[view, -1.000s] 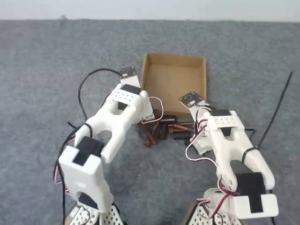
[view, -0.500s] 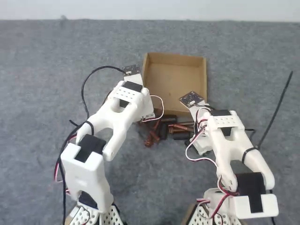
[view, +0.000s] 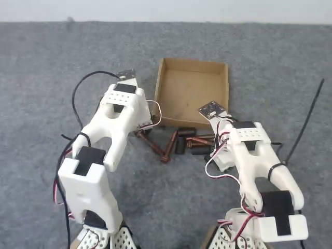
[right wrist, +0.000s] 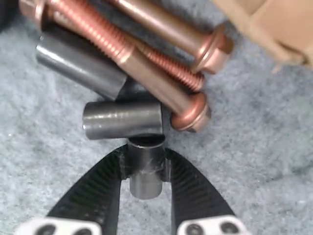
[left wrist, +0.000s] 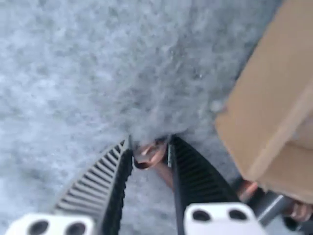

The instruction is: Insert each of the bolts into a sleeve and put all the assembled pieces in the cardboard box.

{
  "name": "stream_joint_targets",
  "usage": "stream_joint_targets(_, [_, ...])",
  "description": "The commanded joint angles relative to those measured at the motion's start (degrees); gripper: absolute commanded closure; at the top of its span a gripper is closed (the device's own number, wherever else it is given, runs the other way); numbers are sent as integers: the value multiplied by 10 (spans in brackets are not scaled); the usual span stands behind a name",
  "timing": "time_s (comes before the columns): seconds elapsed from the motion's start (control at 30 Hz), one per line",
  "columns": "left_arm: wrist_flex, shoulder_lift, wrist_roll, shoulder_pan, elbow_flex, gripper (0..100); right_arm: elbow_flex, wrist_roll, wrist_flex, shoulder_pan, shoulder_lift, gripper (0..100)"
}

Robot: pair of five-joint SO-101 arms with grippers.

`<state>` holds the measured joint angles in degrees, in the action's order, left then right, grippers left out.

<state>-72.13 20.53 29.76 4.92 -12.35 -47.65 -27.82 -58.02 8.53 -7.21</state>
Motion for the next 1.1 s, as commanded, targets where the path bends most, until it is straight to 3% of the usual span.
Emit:
stream_joint_targets(0.0, [-6, -73, -59, -42, 18, 891, 29, 2, -6, -4, 0, 991])
stream_joint_targets(0.13, [-7, -128, -77, -67, -18, 891, 29, 2, -5, -3, 1, 991])
stream_joint_targets(0.4, [-6, -209, 73, 17, -102, 895, 29, 2, -5, 8, 3, 991])
stream_joint_targets(0.63, [-5, -199, 104, 75, -141, 896, 29, 2, -5, 9, 3, 991])
stream_joint_targets(0.83, [-3, -156, 132, 59, -145, 891, 29, 2, -4, 9, 4, 991])
stream_joint_targets(1.07, [69, -145, 134, 17, -149, 893, 29, 1, -5, 9, 4, 991])
